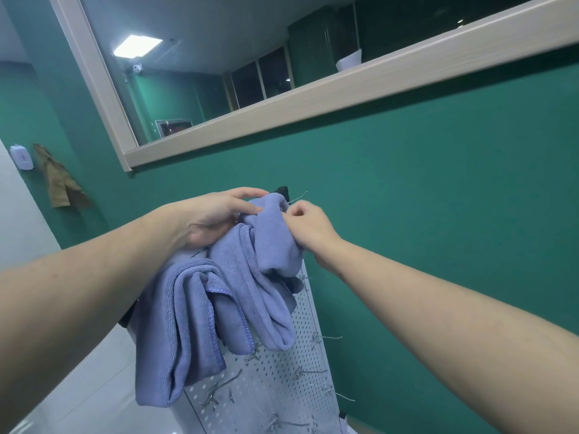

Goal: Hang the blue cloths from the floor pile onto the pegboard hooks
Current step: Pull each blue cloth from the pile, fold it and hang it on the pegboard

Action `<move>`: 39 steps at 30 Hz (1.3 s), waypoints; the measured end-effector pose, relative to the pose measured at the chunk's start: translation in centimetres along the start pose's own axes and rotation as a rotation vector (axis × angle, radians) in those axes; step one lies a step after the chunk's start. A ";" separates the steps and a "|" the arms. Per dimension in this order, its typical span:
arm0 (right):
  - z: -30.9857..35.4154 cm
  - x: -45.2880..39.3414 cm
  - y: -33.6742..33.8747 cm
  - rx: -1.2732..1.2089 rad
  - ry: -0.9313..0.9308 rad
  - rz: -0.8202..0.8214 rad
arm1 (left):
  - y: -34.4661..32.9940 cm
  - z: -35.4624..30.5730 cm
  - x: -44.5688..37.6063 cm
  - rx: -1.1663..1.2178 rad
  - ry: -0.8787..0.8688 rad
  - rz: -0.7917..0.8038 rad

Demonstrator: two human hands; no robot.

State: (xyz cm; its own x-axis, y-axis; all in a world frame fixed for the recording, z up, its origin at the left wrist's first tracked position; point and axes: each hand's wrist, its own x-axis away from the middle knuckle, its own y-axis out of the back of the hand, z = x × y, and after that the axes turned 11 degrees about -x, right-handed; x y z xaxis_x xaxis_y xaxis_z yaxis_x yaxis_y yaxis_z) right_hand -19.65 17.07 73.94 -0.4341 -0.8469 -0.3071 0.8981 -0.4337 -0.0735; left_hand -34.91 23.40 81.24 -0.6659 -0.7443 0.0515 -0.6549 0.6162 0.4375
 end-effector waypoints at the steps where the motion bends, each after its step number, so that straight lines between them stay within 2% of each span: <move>1: 0.0 0.4 0.0 -0.065 -0.089 0.054 | -0.1 0.0 -0.1 0.000 -0.004 -0.018; 3: 0.1 1.5 0.1 -0.249 -0.195 0.158 | -0.1 0.0 -0.4 -0.006 -0.010 -0.063; 5: 0.0 2.3 0.1 -0.263 -0.148 0.204 | 0.1 0.2 -0.7 -0.024 -0.006 -0.089; 9: -0.3 3.7 -0.9 0.015 0.015 0.178 | 0.1 0.0 -0.7 -0.031 -0.008 -0.098; 12: -0.2 3.8 -1.3 0.176 0.177 0.159 | 0.6 -0.7 -0.6 0.036 0.029 -0.038; 15: 0.7 3.9 -1.2 0.262 0.220 0.204 | 0.8 -1.1 -0.5 0.106 0.072 0.023; 18: 1.2 3.8 -1.1 0.269 0.221 0.274 | 0.1 -0.9 -1.0 0.136 0.028 -0.079; 21: 1.0 3.2 -0.9 0.324 0.299 0.152 | 0.2 -0.3 -1.3 0.188 -0.021 -0.169; 26: 1.8 2.2 -0.6 0.182 0.286 0.061 | 0.7 -0.3 -1.1 0.182 -0.052 -0.204; 29: 3.3 1.1 -1.0 0.166 0.200 0.147 | 0.8 -0.5 -0.9 0.106 -0.049 -0.210; 32: 3.2 0.7 -1.0 0.135 0.167 0.231 | 0.9 -0.9 0.0 0.065 -0.017 -0.029; 34: 2.6 0.9 -0.6 0.120 0.182 0.226 | 0.9 -1.2 0.5 0.060 0.019 0.061; 37: 1.7 1.0 -0.2 0.065 0.150 0.173 | 0.9 -1.3 0.4 -0.063 0.037 0.029; 39: 1.2 1.2 -0.1 -0.102 0.050 0.144 | 0.7 -1.2 0.1 -0.170 0.031 -0.030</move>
State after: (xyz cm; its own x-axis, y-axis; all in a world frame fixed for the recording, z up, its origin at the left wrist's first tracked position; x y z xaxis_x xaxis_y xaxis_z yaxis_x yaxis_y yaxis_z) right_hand -20.38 15.76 74.68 -0.2989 -0.8804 -0.3681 0.9543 -0.2738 -0.1202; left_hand -35.00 23.44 82.67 -0.6337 -0.7710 0.0631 -0.6024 0.5431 0.5850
